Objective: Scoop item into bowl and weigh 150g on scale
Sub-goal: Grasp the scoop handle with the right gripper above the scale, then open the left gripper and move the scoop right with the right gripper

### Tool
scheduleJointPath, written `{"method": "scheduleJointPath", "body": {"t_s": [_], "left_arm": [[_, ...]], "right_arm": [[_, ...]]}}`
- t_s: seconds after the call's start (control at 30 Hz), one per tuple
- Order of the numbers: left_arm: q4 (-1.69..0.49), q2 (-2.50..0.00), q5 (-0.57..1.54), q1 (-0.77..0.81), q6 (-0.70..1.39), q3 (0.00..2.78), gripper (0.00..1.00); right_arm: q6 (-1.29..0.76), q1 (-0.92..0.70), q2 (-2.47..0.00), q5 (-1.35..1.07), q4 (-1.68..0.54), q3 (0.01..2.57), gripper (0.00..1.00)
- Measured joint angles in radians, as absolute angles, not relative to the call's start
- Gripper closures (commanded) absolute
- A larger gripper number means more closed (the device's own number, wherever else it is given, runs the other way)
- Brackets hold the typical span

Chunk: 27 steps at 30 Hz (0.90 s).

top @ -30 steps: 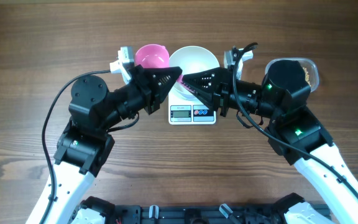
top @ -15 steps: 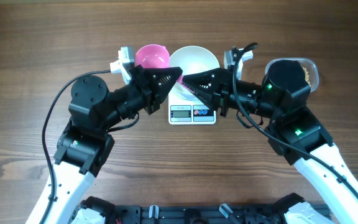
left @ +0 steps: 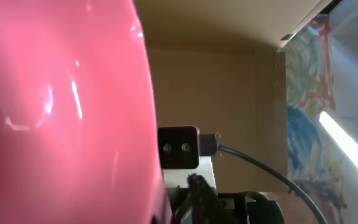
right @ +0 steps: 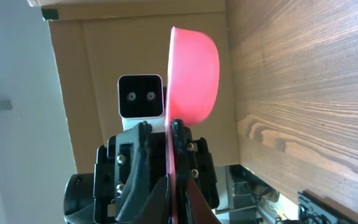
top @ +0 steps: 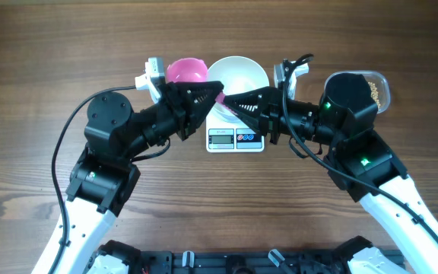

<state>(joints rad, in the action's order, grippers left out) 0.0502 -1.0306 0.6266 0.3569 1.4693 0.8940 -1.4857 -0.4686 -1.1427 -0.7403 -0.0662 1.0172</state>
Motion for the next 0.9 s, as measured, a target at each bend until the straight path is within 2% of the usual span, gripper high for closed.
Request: {"method": "scheduleJointPath", "body": {"t_s": [0.07,0.17,0.23,0.6,0.9], "left_arm": [[0.052,-1.031,0.627,0.357,1.462,0.894,0.34],[0.052,-1.031,0.627,0.357,1.459,0.894,0.16],[0.044,-1.031,0.627,0.357,1.456,0.894,0.01],[-0.254,-1.031,0.627,0.357,1.209,0.896,0.0],[-0.431,-0.997,0.627,0.356,0.979,0.896,0.0]], "right_arm": [[-1.47,-0.469,-1.143,-0.739,-0.067,1.017,0.96],[-1.435,-0.469,-1.143,-0.739,-0.074,1.017,0.96],[-1.411,-0.468,-1.143,-0.735,-0.082,1.017,0.95],[-1.252,-0.451,-1.145,-0.664,-0.294,1.028,0.95],[-1.017,-0.39,-1.148,-0.419,-0.769,1.271,0.95]]}}
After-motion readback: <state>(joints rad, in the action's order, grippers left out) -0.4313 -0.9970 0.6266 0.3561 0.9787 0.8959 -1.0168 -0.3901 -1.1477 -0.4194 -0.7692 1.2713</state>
